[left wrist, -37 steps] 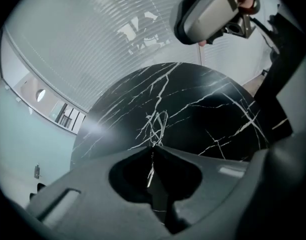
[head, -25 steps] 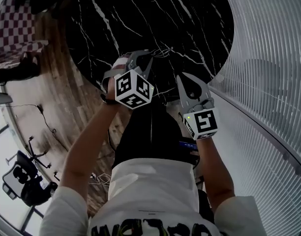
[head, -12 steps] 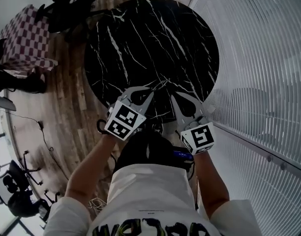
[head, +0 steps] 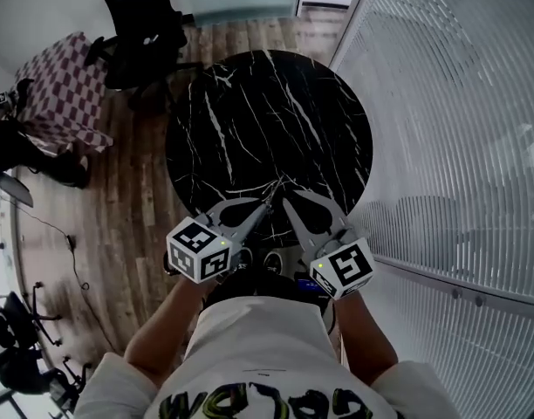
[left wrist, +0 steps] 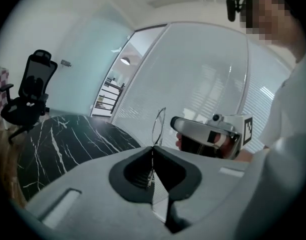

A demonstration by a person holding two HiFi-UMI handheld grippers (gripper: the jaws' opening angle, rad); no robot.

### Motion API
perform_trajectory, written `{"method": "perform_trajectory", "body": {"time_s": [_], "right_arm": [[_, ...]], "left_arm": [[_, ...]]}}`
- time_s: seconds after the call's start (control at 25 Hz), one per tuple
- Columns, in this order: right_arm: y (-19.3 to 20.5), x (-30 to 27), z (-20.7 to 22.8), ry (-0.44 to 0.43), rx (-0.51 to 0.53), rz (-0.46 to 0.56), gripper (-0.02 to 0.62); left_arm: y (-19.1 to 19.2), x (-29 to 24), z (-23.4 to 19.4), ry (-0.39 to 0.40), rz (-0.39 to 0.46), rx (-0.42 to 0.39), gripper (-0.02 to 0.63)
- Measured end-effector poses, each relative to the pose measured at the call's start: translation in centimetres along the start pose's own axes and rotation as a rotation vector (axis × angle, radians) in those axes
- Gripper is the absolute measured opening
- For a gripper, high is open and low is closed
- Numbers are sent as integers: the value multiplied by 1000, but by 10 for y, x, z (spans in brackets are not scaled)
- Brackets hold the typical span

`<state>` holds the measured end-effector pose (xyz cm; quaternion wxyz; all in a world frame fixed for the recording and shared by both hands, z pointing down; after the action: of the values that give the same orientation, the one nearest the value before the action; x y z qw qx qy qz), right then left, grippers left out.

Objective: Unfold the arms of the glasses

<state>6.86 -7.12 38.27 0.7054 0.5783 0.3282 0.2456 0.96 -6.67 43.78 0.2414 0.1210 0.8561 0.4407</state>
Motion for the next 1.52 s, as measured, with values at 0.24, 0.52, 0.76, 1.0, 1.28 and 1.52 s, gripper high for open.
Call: {"method": "perform_trajectory", "body": {"time_s": [0.24, 0.52, 0.76, 1.0, 1.28, 1.52], "right_arm": [[-35, 0, -22, -96, -81, 48, 67], [-53, -1, -19, -139, -151, 82, 91], [-52, -2, -16, -197, -264, 98, 98], [-48, -4, -17, -229, -322, 102, 117], [-46, -2, -22, -233, -301, 102, 43], [-46, 1, -25, -234, -287, 111, 40]], "left_arm": [[-17, 23, 27, 24, 70, 15, 8], [-20, 33, 37, 41, 76, -24, 8], [-21, 37, 37, 70, 74, -6, 8], [-13, 38, 38, 78, 47, -12, 8], [-9, 41, 34, 65, 41, 2, 6], [-9, 46, 26, 44, 60, 49, 6]]}}
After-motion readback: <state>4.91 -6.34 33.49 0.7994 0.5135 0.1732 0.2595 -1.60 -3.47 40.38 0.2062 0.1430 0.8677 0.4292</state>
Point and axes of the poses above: the fingertips, and each gripper's own axes: x backward along the fingers, z to its right, y out of its underside, the point moved 2 cm from there along x, backward along the fingers, and after that the axes turned 2 degrees about z, right-handed, at the moved point
